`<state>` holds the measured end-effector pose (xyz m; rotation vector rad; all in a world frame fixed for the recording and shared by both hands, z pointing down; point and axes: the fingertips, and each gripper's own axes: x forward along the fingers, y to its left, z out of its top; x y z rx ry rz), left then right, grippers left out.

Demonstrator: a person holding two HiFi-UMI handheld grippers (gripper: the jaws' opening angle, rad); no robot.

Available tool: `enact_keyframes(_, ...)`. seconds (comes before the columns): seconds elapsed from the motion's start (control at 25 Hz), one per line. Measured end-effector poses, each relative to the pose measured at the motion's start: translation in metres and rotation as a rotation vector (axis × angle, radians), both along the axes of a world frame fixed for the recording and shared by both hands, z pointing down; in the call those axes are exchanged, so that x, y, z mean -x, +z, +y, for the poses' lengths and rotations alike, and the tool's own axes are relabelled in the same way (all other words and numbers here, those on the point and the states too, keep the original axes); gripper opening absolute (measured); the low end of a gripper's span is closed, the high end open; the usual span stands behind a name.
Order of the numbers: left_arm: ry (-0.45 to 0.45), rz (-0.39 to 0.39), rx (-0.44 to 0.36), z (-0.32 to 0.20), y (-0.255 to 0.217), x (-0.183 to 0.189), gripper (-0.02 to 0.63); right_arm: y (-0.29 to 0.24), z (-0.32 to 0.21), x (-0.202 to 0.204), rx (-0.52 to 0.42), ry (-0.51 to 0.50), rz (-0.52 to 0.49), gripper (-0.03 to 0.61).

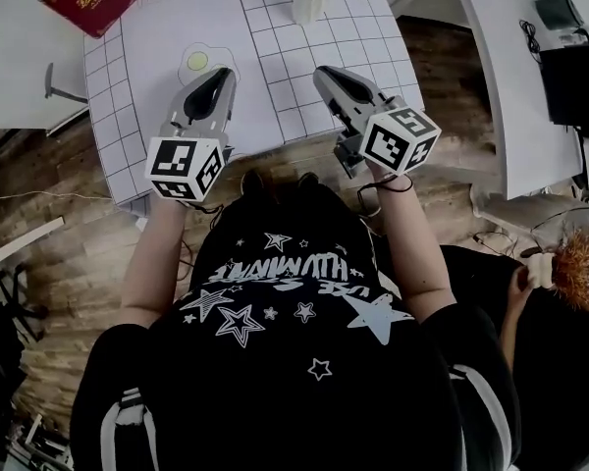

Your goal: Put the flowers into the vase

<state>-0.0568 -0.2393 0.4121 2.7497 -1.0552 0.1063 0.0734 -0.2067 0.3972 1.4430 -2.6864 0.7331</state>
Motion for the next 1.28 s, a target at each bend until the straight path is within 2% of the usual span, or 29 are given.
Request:
enact_keyframes(0.04, -0.001, 0.001, -0.003, 0.004, -0.002, -0.002, 0.009, 0.001, 0.004, 0.0, 0.003, -0.006, 0.003, 0.025)
enact_keyframes(0.28, -0.061, 0.012, -0.015, 0.037, -0.01, -0.002, 0.009, -0.011, 0.027, -0.004, -0.039, -0.036, 0.005, 0.025)
enact_keyframes(0.48, -0.132, 0.023, -0.017, 0.035, -0.037, -0.01, 0.009, -0.043, 0.018, -0.018, -0.056, -0.038, -0.026, 0.025)
enact_keyframes(0.56, -0.153, 0.021, -0.036, 0.061, -0.045, -0.008, 0.009, -0.05, 0.04, -0.015, -0.075, -0.05, -0.034, 0.025)
enact_keyframes(0.68, -0.167, 0.016, -0.092, 0.136, -0.049, 0.001, 0.009, -0.049, 0.109, -0.003, -0.126, -0.069, -0.042, 0.025)
enact_keyframes(0.8, -0.194, 0.016, -0.103, 0.188, -0.052, 0.012, 0.009, -0.044, 0.151, 0.009, -0.129, -0.09, -0.046, 0.025)
enact_keyframes(0.96, -0.233, 0.019, -0.092, 0.211, -0.063, 0.028, 0.009, -0.049, 0.163, 0.024, -0.119, -0.117, -0.054, 0.025)
enact_keyframes(1.16, -0.249, 0.029, -0.088, 0.225, -0.066, 0.037, 0.008, -0.054, 0.181, 0.041, -0.152, -0.158, 0.007, 0.025)
enact_keyframes(1.28, -0.25, 0.043, -0.083, 0.235, -0.064, 0.039, 0.009, -0.053, 0.191, 0.05, -0.152, -0.174, 0.008, 0.025)
